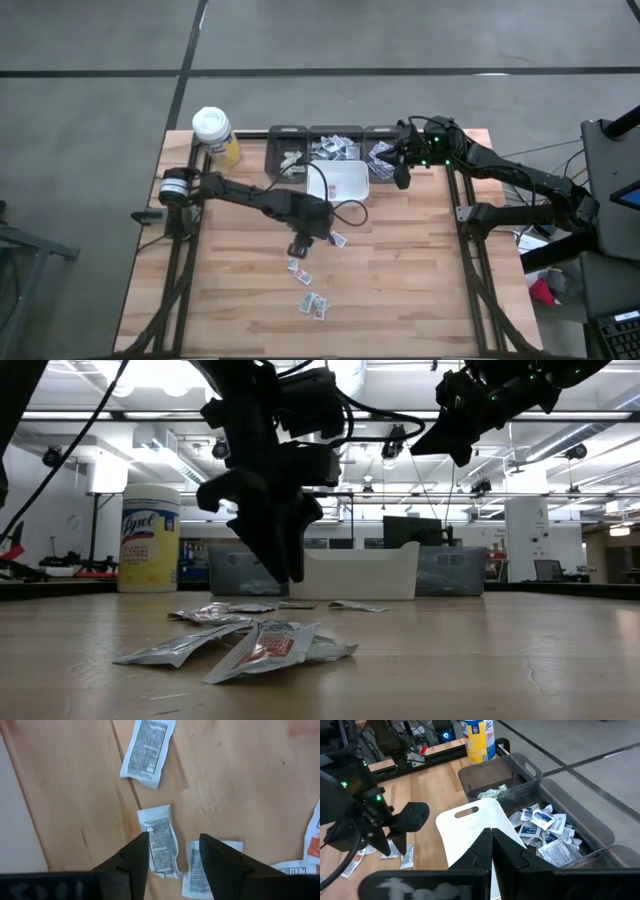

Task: Pick & Place First Aid Supplies
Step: Put the ointment pack into the white bin

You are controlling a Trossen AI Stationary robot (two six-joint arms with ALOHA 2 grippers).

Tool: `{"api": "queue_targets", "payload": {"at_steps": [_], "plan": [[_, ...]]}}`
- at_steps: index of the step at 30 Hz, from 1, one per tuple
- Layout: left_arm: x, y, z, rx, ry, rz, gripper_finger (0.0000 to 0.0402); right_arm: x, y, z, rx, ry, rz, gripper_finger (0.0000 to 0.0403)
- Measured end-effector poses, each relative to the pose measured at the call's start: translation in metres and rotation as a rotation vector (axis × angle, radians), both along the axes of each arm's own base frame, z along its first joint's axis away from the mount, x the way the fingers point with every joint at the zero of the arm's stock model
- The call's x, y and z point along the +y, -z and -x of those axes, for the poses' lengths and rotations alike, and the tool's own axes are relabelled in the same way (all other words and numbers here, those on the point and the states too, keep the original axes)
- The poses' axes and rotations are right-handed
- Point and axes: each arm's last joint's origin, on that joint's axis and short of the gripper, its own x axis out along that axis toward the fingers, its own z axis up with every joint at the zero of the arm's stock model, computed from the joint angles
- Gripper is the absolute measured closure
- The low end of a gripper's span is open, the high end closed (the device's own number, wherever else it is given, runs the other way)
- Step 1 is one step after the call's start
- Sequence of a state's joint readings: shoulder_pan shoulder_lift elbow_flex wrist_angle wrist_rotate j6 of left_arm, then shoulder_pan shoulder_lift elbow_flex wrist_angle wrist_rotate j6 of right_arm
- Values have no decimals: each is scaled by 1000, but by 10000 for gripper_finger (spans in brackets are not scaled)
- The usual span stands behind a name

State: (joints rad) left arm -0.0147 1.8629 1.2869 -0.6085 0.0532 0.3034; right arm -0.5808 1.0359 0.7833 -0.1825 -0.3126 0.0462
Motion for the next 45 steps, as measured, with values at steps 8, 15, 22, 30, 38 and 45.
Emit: {"api": "queue_targets", "payload": {"at_steps": [8,15,22,30,38,45], "plan": [[-4,0,-3,-39,2,4,235,0,0,0,1,-2,4,394],[-4,11,-3,-80,-25,18,235,0,0,0,1,-1,4,394],[-4,13,-3,-94,-33,22,235,0,0,0,1,-2,5,394],[-4,28,2,-122,-63,39,235,0,0,0,1,-2,5,394],[-4,36,7,-122,-99,59,268,0,0,0,1,-1,5,394],[-4,40,9,-137,-104,68,325,0,0,0,0,-1,5,394]]}}
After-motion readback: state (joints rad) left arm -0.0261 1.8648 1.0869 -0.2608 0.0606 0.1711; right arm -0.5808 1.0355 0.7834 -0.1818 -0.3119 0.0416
